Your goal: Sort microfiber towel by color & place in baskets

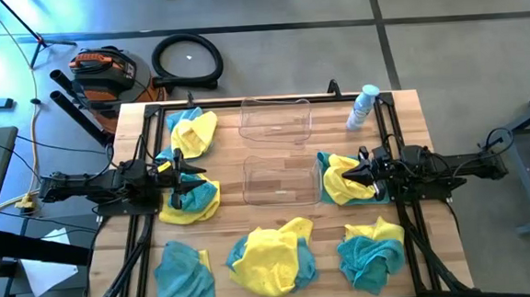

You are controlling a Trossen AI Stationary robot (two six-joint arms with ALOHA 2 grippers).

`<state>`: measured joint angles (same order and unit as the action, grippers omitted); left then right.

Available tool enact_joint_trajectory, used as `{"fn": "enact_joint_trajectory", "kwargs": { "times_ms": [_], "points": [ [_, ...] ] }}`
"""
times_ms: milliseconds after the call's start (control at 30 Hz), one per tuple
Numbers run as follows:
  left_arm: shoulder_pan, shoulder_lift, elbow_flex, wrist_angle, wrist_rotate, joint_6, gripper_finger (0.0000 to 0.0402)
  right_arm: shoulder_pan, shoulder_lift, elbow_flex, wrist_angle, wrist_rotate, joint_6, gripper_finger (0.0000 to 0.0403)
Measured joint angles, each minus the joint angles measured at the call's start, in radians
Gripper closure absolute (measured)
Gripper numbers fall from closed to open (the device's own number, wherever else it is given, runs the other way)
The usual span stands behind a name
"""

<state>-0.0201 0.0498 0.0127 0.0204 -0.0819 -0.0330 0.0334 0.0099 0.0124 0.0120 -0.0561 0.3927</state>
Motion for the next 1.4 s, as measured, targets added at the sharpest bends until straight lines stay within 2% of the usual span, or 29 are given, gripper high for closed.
{"fn": "enact_joint_trajectory", "kwargs": {
  "times_ms": [833,1033,1233,1400],
  "points": [
    [0.000,0.000,0.000,0.007,0.000,0.000,0.0259,0.000,0.000,0.000,0.000,0.000,0.000,0.0402],
    [0.000,0.000,0.000,-0.001,0.000,-0.051,0.0259,0.000,0.000,0.000,0.000,0.000,0.000,0.0402],
    [0.000,0.000,0.000,0.000,0.000,-0.018,0.0259,0.000,0.000,0.000,0.000,0.000,0.000,0.0402],
    [0.000,0.000,0.000,0.000,0.000,-0.094,0.0259,0.000,0.000,0.000,0.000,0.000,0.000,0.0402]
  ]
}}
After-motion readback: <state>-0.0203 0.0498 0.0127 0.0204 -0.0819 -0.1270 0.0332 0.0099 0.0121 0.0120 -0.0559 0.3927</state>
